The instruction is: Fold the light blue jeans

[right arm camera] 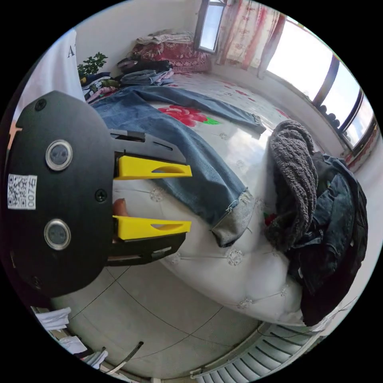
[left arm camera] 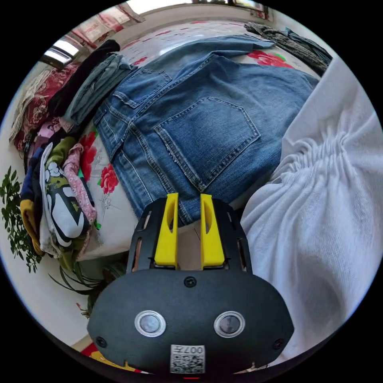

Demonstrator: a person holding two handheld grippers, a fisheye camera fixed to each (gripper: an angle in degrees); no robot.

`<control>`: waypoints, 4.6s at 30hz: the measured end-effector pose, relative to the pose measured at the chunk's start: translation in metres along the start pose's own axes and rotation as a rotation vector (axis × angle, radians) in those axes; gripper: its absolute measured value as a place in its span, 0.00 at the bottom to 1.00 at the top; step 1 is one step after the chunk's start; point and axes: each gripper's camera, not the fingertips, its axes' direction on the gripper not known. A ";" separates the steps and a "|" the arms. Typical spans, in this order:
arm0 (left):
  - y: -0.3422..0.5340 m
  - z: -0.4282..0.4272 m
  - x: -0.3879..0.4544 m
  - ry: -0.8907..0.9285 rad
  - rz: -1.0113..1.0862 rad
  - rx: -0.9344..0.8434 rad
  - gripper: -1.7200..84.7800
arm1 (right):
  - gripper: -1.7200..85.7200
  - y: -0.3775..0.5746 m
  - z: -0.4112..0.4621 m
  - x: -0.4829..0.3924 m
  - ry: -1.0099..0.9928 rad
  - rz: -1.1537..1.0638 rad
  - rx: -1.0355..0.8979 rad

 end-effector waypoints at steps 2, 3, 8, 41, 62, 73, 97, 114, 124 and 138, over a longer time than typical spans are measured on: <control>-0.001 0.000 0.007 -0.029 0.081 0.006 0.08 | 0.12 0.006 0.005 0.000 0.034 -0.003 0.026; -0.001 0.000 0.008 -0.030 0.100 0.008 0.07 | 0.09 0.009 0.005 -0.003 0.041 -0.052 0.058; -0.009 -0.011 -0.026 0.073 0.042 -0.017 0.01 | 0.03 0.009 -0.019 0.004 -0.208 -0.041 0.138; -0.241 -0.021 -0.205 -0.089 -0.394 0.124 0.04 | 0.10 -0.153 0.142 -0.331 -0.096 -0.384 0.093; -0.210 -0.006 -0.112 -0.157 -0.123 0.251 0.02 | 0.04 -0.164 0.238 -0.379 0.123 -0.620 0.070; -0.191 -0.029 -0.156 -0.081 -0.300 0.274 0.05 | 0.04 -0.156 0.212 -0.440 0.234 -0.705 0.203; -0.058 -0.001 -0.186 0.239 -0.813 0.385 0.02 | 0.07 -0.230 0.194 -0.086 -0.695 0.219 0.178; 0.025 0.097 -0.205 0.668 -0.987 0.292 0.14 | 0.02 -0.170 0.037 -0.098 -0.484 -0.023 0.361; 0.028 0.138 -0.257 0.830 -1.051 0.433 0.20 | 0.05 0.088 0.113 -0.405 -0.106 -1.387 -0.014; 0.031 0.185 -0.286 0.970 -1.162 0.513 0.12 | 0.13 0.204 0.221 -0.509 0.076 -1.646 -0.239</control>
